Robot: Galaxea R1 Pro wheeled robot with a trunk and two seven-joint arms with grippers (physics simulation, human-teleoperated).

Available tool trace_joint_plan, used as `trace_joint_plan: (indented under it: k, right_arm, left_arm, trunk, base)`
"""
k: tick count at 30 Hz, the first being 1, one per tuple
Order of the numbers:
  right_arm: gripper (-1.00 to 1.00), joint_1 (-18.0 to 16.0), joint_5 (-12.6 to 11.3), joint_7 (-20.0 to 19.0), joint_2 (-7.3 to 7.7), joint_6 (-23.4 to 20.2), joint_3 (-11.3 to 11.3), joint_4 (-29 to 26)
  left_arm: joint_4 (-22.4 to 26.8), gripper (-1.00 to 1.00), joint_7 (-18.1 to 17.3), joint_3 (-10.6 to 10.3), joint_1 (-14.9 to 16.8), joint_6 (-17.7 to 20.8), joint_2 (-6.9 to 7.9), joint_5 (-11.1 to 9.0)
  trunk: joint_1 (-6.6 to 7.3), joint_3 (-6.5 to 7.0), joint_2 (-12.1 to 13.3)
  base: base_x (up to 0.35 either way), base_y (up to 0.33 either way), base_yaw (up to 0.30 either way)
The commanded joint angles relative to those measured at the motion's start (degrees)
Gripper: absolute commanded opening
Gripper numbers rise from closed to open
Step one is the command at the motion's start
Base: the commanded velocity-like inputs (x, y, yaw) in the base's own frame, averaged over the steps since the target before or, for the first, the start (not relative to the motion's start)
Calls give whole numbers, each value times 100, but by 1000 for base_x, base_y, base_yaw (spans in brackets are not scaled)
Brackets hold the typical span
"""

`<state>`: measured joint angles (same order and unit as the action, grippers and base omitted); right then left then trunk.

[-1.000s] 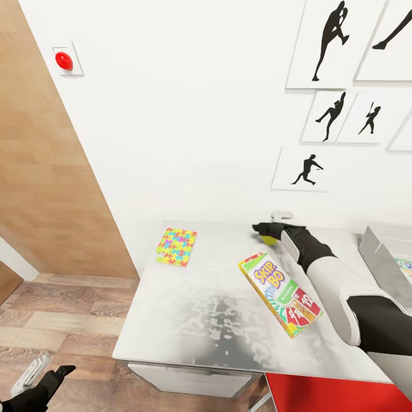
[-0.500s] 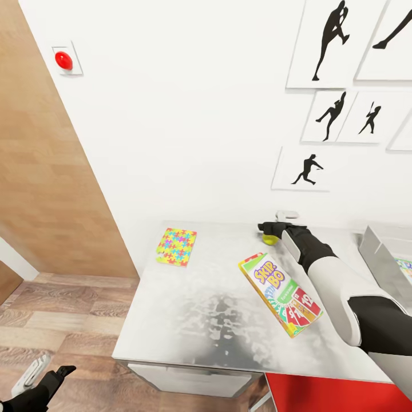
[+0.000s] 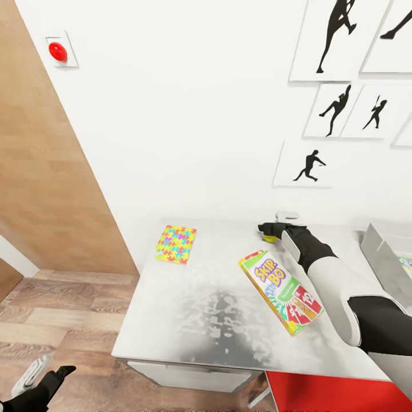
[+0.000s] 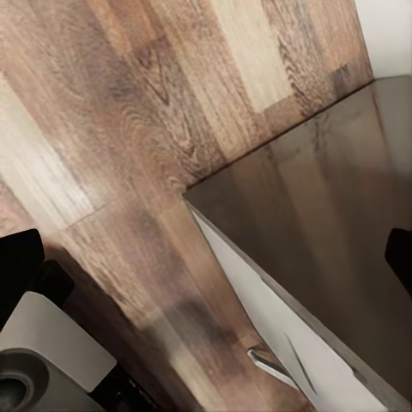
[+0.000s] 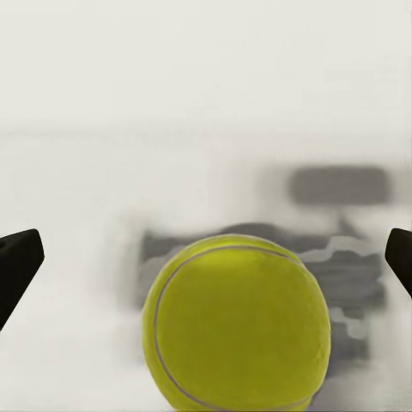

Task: Put all the toys in the child's room - the three board games (two on the bed and one on the table), the two jigsaw puzzles on the table, and the tennis ball on the table - inside the toy box on the table in the child's room.

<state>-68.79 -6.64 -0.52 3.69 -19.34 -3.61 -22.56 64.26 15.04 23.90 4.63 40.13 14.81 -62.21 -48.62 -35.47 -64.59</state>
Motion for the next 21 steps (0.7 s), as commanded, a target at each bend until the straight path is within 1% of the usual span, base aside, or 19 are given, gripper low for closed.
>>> trace_joint_plan:
  k: [1,21]
  right_arm:
    - [100,-2,-57,7,7,-30,-40,-7]
    - [100,-2,-82,6,14,-34,-34,-3]
  left_arm:
    - [7,100,52,8,3,22,1,-63]
    - [7,100,52,15,3,13,-13,-65]
  trunk:
    - [0,-14,-4]
    - [0,-193,-4]
  base:
    - [0,0,0]
    - [0,0,0]
